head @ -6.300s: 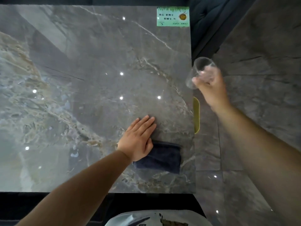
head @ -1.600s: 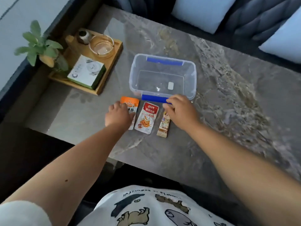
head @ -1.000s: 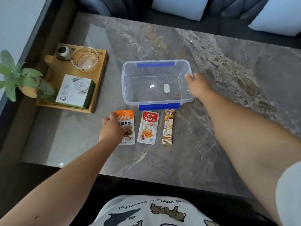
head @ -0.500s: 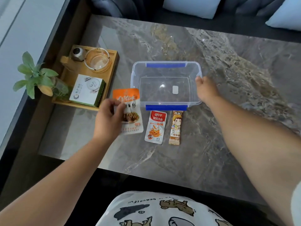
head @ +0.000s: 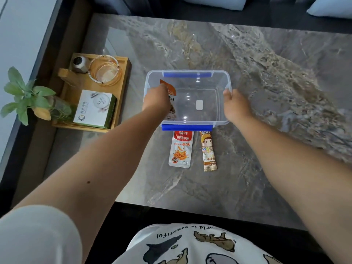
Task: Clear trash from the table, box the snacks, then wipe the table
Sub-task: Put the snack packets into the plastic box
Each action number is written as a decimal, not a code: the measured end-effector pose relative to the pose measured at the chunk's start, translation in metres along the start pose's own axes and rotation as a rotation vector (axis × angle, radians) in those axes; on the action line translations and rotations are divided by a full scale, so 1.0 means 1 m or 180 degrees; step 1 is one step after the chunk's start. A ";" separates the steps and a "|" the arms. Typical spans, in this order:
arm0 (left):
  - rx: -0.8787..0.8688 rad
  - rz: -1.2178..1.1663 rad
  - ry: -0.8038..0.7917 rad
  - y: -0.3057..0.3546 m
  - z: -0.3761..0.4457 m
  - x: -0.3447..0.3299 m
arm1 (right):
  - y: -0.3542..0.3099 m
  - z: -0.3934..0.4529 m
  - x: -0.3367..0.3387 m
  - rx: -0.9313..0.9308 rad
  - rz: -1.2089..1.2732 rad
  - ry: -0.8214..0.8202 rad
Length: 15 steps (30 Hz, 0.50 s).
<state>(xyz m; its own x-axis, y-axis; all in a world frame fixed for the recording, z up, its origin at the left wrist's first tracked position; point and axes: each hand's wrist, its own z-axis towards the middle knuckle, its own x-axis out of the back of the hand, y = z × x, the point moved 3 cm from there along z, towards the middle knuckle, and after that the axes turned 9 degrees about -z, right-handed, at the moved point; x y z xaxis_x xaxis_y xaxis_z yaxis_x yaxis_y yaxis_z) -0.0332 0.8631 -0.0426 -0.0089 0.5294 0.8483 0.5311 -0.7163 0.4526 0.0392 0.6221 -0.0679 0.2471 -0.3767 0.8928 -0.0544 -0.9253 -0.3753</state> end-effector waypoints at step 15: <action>-0.0553 0.0507 -0.1075 0.002 -0.017 -0.024 | -0.004 -0.007 0.003 0.0029 0.0121 -0.0068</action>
<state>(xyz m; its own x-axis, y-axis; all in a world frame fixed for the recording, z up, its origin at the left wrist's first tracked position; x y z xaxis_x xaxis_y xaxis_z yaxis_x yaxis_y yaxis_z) -0.0458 0.8415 -0.0570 0.3558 0.5045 0.7867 0.3521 -0.8521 0.3872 0.0337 0.6248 -0.0618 0.2658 -0.4105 0.8723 -0.0555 -0.9098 -0.4113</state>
